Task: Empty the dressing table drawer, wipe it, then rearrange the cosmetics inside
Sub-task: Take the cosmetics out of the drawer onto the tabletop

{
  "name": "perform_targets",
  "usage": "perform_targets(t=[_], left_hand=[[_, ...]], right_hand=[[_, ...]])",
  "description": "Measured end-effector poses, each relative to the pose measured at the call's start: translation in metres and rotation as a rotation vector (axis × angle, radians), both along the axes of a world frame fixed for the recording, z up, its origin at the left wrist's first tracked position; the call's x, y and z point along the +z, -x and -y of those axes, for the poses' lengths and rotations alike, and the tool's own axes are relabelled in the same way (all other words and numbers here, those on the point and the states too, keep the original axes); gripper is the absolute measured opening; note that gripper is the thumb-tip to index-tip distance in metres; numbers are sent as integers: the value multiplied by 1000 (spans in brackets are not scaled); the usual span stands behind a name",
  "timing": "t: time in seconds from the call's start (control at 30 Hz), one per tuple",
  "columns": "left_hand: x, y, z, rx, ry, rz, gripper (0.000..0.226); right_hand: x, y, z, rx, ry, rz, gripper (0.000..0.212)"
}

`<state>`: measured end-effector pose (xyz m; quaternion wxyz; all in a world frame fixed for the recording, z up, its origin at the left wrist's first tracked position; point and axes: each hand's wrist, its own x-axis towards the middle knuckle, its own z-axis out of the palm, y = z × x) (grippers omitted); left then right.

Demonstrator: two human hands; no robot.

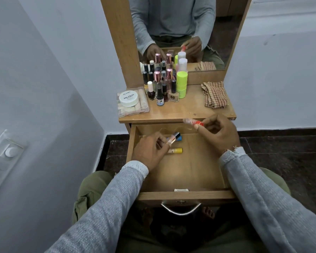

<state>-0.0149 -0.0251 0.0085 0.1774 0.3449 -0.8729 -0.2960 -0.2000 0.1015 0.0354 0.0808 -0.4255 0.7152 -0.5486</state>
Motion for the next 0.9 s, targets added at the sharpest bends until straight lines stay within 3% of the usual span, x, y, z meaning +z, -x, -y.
perform_targets(t=[0.13,0.5,0.9], left_hand=[[24,25,-1,61,36,-112,21],[47,107,21,212,144,39,27],[34,120,34,191,95,21,14]], right_hand=[[14,14,18,-145,8,-135,24],[2,43,76,-151,-373,-430,21],[-12,46,88,-176,-327,-382,12]])
